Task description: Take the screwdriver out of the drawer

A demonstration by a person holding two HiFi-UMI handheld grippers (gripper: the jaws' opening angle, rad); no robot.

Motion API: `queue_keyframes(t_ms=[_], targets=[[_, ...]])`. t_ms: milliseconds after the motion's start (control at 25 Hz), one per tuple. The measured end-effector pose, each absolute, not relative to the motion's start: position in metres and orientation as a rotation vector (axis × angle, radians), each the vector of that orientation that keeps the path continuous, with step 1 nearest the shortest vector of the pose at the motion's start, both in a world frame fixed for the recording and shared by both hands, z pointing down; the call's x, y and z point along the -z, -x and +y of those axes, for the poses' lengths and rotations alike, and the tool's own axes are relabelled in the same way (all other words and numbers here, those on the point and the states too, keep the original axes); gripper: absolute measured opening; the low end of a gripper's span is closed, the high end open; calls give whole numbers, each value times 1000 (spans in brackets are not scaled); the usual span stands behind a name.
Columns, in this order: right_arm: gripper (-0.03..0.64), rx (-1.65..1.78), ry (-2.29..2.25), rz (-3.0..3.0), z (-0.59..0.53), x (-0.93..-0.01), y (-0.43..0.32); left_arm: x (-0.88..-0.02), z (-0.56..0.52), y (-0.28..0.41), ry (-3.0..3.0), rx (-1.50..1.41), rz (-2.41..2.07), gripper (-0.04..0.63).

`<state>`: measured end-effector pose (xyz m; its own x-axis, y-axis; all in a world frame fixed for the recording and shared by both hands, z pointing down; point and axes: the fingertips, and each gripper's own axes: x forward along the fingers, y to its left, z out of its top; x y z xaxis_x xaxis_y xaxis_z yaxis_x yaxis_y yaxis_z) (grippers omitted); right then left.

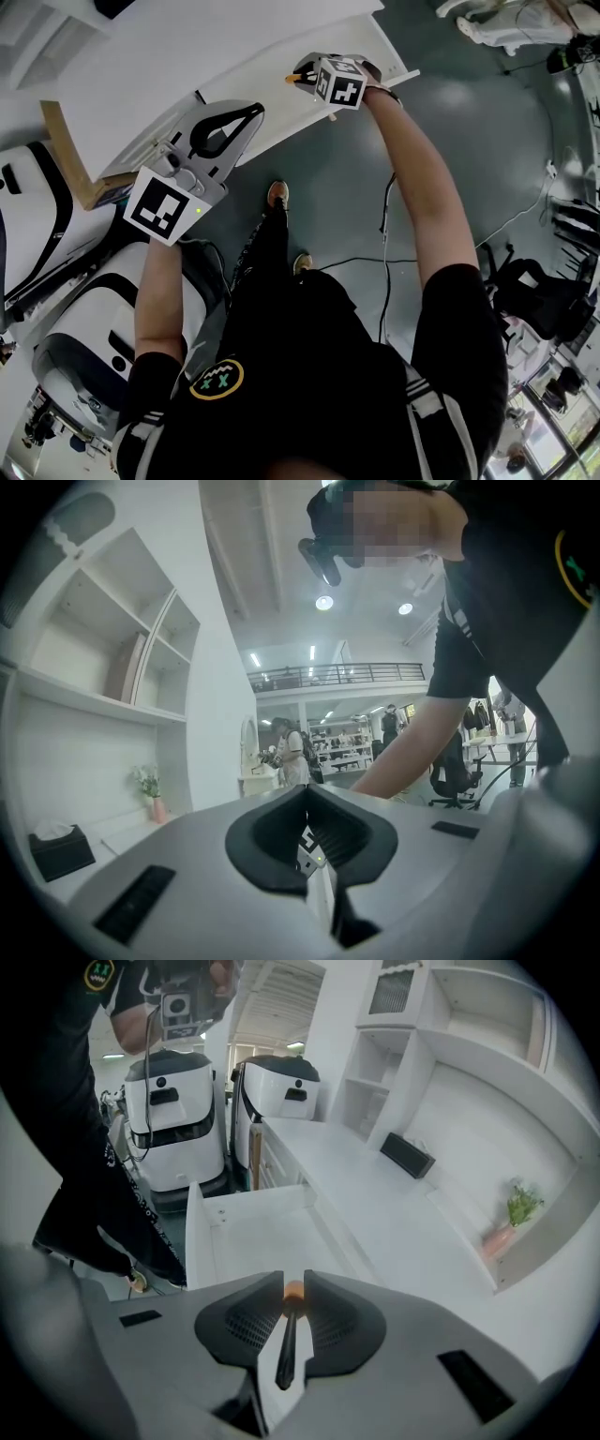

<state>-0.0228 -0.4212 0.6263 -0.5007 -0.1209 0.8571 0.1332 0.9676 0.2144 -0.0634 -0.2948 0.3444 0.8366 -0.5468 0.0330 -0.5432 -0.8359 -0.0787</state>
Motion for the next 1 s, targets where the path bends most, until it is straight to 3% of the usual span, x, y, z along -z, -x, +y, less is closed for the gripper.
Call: queue_keyframes(t_ms=[1000], targets=[[92,468,-249,-2370,-305,-421,-7,-301,-215,34,2802,114,782,20]])
